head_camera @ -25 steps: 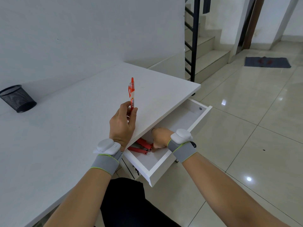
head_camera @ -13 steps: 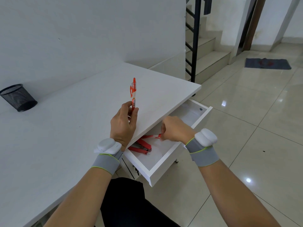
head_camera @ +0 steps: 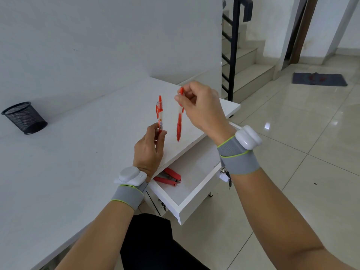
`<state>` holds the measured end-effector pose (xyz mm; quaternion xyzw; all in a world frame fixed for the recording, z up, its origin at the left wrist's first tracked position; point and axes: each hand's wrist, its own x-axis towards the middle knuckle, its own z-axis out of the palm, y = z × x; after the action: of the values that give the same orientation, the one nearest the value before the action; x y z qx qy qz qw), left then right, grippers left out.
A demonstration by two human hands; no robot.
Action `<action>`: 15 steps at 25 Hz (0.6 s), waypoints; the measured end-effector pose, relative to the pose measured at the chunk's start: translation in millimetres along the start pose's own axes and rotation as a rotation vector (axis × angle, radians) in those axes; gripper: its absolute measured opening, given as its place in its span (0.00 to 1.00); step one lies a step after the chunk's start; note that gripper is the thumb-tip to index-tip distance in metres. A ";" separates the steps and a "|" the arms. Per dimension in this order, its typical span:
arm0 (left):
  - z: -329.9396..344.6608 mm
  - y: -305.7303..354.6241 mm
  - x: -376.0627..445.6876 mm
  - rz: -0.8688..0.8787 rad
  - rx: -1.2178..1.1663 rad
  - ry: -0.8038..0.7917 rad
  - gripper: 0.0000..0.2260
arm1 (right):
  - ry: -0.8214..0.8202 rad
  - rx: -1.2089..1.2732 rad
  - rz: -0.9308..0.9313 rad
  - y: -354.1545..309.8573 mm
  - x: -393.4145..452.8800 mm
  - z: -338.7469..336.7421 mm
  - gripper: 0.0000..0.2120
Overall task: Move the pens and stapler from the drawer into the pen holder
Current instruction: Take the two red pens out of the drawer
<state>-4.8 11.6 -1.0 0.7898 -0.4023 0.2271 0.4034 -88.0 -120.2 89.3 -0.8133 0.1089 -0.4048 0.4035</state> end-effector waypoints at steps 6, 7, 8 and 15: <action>0.5 2.1 1.4 0.004 0.020 0.016 0.12 | -0.048 0.034 -0.073 2.3 4.9 25.3 0.08; 0.8 2.2 1.4 -0.003 0.017 0.016 0.12 | -0.057 0.035 -0.076 3.8 3.6 27.6 0.08; 0.7 2.0 1.4 -0.009 0.015 0.016 0.12 | -0.065 0.041 -0.076 4.6 3.0 29.8 0.08; 0.7 0.7 0.6 -0.027 -0.012 0.025 0.13 | -0.079 0.095 -0.055 5.4 3.4 34.3 0.08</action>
<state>-4.9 10.5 -0.6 0.7899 -0.3880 0.2292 0.4160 -59.4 -105.9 75.3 -0.8112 0.0513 -0.3881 0.4343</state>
